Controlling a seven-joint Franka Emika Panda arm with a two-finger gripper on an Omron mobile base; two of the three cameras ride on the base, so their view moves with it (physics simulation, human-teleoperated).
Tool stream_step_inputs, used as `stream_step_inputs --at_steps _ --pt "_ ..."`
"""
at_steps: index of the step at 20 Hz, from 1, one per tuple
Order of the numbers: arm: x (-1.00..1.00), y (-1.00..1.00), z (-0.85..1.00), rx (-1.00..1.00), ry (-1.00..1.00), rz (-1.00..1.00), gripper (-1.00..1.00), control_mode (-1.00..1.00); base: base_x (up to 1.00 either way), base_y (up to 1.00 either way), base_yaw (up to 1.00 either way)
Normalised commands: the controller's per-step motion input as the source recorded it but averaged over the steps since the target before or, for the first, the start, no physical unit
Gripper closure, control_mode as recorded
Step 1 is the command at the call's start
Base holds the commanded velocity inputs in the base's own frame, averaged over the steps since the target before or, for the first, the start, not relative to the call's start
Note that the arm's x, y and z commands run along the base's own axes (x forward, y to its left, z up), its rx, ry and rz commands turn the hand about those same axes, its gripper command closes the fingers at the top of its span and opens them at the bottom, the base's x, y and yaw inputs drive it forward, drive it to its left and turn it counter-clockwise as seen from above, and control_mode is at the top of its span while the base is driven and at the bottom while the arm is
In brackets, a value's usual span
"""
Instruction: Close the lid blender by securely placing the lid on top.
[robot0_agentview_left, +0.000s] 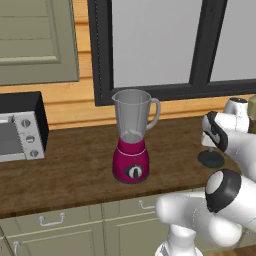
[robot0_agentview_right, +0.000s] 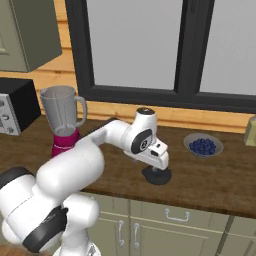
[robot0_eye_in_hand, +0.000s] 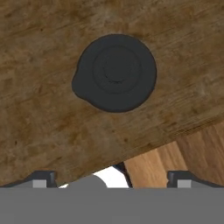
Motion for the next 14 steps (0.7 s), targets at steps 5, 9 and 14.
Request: stream_step_inputs --at_steps 5,9,14 --pt "0.44 -0.32 -0.27 0.03 0.0 0.0 -1.0 -1.0 0.0 0.0 0.0" --pt "0.26 -0.22 -0.27 0.01 0.0 0.0 -1.0 -1.0 0.0 0.0 0.0" --pt "0.22 -0.02 -0.28 0.0 0.0 0.02 -1.0 -1.0 0.0 0.0 0.0"
